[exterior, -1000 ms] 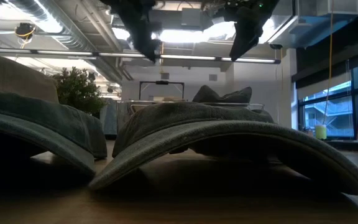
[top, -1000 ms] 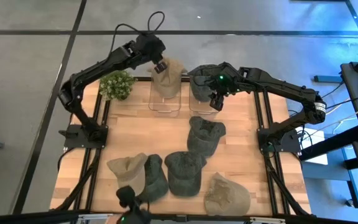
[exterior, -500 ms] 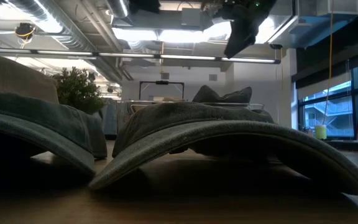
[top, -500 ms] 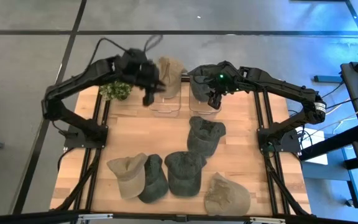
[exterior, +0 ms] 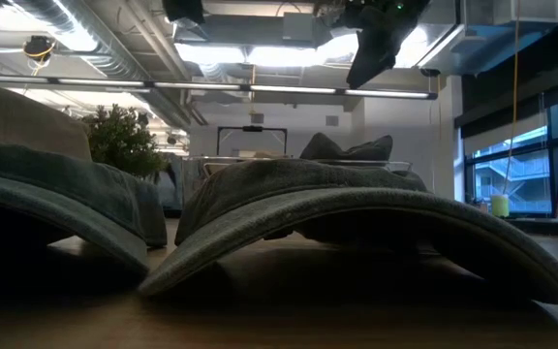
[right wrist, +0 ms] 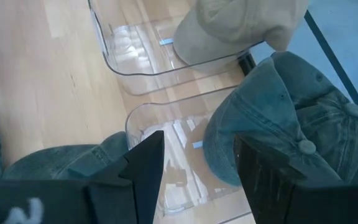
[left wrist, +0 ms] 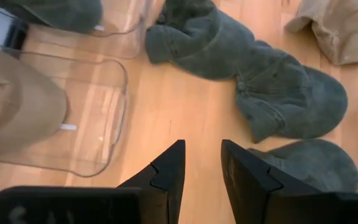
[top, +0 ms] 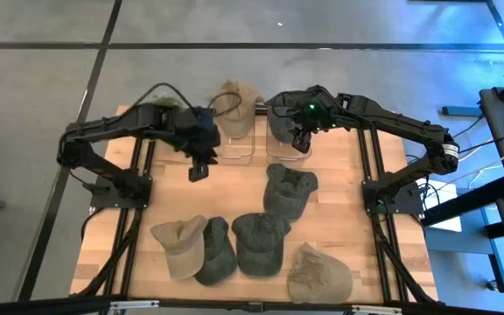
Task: Pick & Place hat
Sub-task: Put the brown cap into the left transparent bin
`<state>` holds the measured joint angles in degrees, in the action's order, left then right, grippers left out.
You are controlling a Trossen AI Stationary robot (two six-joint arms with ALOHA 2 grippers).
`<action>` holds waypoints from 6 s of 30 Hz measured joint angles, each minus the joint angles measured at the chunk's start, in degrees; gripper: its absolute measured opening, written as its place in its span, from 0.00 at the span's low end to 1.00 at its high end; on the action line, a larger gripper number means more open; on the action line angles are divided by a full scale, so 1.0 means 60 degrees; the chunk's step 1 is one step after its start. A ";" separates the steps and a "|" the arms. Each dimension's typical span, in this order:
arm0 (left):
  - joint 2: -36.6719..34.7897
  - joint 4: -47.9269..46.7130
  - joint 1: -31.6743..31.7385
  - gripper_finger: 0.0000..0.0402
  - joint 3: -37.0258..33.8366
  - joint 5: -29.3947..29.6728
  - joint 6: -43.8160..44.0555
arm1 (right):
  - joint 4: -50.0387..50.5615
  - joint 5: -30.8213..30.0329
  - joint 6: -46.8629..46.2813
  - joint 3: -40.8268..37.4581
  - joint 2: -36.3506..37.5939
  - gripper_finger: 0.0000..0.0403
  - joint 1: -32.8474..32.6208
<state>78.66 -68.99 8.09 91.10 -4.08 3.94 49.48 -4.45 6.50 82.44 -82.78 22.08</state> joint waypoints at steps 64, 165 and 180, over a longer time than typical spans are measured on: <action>0.0356 0.0705 -0.8151 0.47 -0.3885 0.2167 1.1359 | -0.2313 0.3264 0.0958 0.0003 -0.1462 0.48 -0.0907; 0.7798 -0.0743 0.1835 0.07 0.3907 0.7666 0.0209 | 0.0064 0.0678 -0.0568 -0.0233 0.2492 0.48 -0.0353; 0.7794 -0.0745 0.1790 0.21 0.3907 0.7771 -0.0221 | 0.0543 0.0674 -0.0798 -0.0233 0.2484 0.48 -0.0353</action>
<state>125.43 -73.46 18.83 114.54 42.54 2.61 52.74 -0.40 1.72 81.03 -67.88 19.97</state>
